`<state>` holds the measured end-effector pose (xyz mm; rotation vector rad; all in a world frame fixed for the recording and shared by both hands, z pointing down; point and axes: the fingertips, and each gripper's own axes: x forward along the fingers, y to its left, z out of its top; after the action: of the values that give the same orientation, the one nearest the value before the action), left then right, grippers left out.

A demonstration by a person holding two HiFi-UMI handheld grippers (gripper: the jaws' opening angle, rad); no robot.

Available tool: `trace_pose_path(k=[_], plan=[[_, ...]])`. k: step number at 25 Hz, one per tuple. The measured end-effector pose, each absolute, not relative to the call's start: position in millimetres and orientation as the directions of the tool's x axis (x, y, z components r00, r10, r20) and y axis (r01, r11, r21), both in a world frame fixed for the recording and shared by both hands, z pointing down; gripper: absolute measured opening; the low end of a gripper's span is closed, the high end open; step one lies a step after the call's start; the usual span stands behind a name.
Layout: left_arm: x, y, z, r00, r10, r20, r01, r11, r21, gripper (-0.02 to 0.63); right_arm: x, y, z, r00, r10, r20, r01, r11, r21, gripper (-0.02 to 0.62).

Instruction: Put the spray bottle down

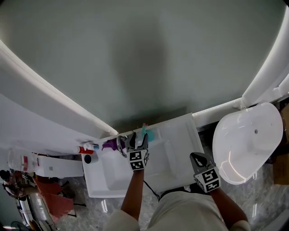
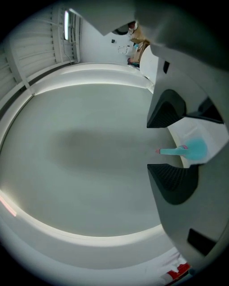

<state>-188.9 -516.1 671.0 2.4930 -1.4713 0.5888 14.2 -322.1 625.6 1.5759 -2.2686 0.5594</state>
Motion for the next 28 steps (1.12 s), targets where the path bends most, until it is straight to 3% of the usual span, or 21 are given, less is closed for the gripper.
trace_pose_path(k=[8,11,19,28], plan=[[-193.7,-465.8,626.5,0.472,-0.799,0.372,-0.851,-0.523,-0.045,0.245,8.0,-302.6,626.6,-0.34,-0.821,0.459,-0.94,0.302,-0.156,0.011],[-204.2,-441.0,611.2,0.458,-0.823,0.337,-0.861,-0.505,-0.064,0.161,-0.1,-291.8,623.1,-0.358,-0.822,0.443,-0.933,0.324,-0.153,0.011],[-225.7,-365.9,579.4,0.39,-0.874,0.29,-0.903,-0.425,-0.066,0.067,-11.1,-264.7,608.4,-0.444,-0.806,0.391,-0.895,0.423,-0.144,0.011],[-216.4,-265.1,562.5,0.312,-0.898,0.309,-0.937,-0.344,-0.055,0.026,-1.8,-205.8,593.1,-0.53,-0.771,0.353,-0.845,0.515,-0.143,0.011]])
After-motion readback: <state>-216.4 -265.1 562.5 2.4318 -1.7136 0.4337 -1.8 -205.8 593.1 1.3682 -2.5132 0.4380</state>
